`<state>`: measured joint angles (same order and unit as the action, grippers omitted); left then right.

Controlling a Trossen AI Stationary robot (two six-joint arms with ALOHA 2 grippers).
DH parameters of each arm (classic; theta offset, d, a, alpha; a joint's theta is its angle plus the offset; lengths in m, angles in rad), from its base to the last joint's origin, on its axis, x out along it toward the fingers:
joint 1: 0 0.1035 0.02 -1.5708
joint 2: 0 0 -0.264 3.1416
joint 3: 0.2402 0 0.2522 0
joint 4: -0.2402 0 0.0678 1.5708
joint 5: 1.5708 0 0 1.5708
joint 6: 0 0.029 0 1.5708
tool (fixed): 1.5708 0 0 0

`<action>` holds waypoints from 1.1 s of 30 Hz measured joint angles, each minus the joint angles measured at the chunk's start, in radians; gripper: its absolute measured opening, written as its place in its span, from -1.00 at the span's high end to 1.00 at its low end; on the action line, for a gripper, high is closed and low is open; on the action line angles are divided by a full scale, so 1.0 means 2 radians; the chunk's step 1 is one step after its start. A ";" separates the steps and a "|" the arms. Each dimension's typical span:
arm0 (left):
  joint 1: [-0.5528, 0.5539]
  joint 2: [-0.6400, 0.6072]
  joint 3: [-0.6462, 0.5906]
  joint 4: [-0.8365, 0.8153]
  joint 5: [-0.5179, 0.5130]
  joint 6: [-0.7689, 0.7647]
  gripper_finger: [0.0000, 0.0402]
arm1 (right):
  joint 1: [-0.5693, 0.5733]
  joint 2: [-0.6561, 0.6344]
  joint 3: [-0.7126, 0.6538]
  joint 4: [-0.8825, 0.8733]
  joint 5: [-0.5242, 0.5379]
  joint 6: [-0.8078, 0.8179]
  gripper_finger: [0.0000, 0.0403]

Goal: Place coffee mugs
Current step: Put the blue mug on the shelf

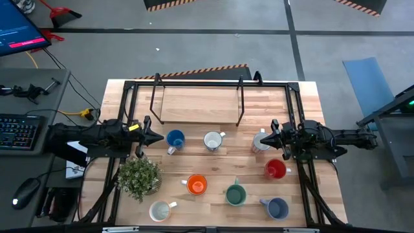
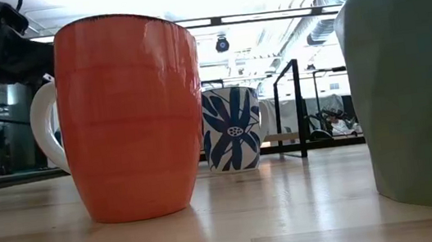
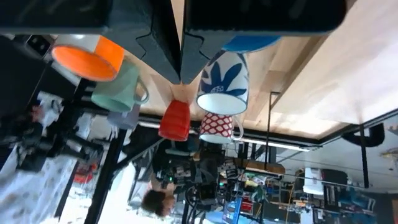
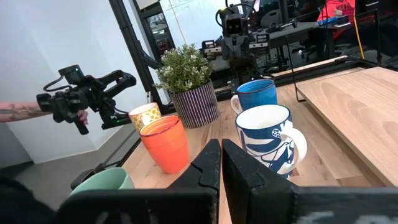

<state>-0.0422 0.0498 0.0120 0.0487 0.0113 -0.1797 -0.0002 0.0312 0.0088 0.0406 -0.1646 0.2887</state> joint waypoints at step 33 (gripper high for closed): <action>0.001 0.000 0.000 0.155 -0.124 -0.174 0.99 | 0.000 0.001 0.000 0.061 0.128 0.049 1.00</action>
<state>-0.0393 0.0496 0.0128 0.3591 -0.2358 -0.5273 -0.0002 0.0322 0.0090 0.1618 0.0908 0.3877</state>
